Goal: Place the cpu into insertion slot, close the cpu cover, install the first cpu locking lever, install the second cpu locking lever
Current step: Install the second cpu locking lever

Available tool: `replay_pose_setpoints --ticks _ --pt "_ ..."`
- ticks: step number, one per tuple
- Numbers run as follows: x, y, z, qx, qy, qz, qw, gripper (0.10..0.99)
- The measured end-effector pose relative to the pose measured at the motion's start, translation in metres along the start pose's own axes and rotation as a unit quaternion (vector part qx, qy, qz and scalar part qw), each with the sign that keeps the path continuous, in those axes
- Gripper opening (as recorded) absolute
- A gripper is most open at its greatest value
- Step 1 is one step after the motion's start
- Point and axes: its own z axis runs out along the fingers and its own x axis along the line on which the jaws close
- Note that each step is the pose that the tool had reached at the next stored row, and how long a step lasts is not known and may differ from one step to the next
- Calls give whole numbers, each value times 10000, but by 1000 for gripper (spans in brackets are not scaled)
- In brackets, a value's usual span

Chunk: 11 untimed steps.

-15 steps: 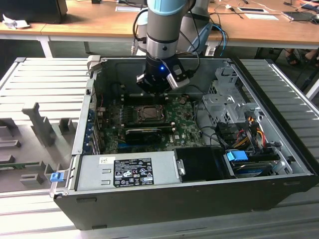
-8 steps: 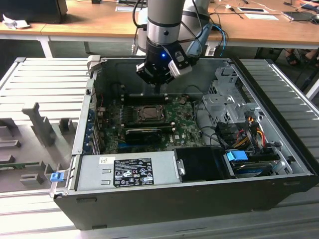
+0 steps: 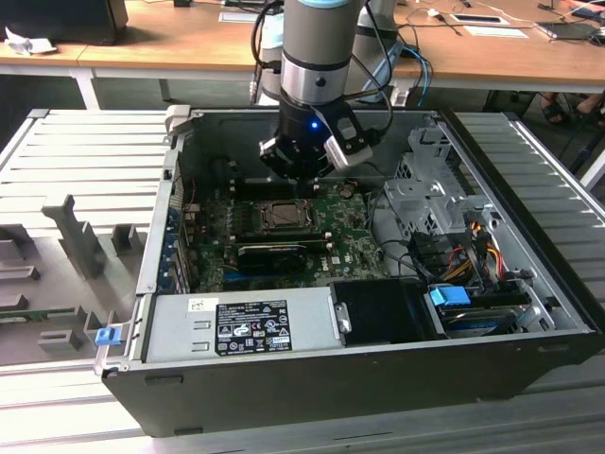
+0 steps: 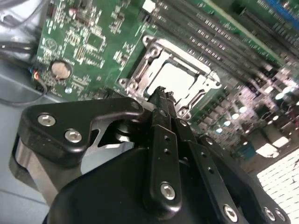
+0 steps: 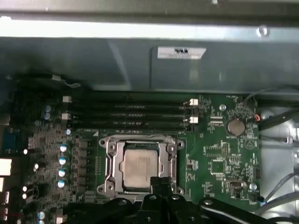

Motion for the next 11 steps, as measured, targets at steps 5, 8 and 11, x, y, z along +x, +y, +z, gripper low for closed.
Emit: replay_pose_setpoints --ticks 5,8,11 --pt "0 -58 5 -6 63 -3 10000 106" --pt "1 -130 3 -8 63 -5 10000 106" --pt "3 -147 16 -11 66 -34 10000 106"
